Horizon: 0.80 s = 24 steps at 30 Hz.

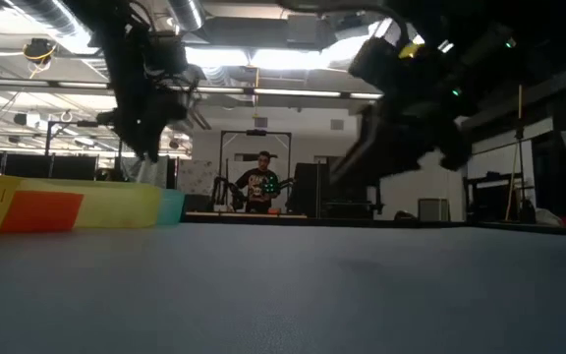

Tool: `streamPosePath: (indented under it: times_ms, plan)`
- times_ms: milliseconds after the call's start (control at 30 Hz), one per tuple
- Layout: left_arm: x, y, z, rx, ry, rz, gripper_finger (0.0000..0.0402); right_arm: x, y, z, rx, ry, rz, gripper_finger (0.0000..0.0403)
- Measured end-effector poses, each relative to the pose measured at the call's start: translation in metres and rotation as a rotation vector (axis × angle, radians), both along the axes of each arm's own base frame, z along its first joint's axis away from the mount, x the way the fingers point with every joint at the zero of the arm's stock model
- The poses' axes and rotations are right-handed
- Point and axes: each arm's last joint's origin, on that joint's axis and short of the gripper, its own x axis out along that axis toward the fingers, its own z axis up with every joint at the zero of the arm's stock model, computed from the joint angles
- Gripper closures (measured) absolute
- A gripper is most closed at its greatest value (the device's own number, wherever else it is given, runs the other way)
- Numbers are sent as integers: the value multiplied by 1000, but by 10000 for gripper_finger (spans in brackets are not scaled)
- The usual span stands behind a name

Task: Sort Halloween decoration
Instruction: Put the orange pumpkin toy into the orange bin

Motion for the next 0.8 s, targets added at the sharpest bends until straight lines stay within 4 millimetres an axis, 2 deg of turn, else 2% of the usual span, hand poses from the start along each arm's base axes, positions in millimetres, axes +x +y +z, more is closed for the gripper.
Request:
streamPosePath:
  times_ms: [333, 633, 800]
  plan:
    - [36, -28, 11, -290, -390, -255, 256, 14, 0, 23, -121, -239, -32, 302]
    - [80, -73, 25, -275, -602, -425, 256, 20, -1, 36, -133, -373, -28, 302]
    - [94, -103, 31, -248, -660, -401, 256, 23, -11, 42, -136, -429, -83, 302]
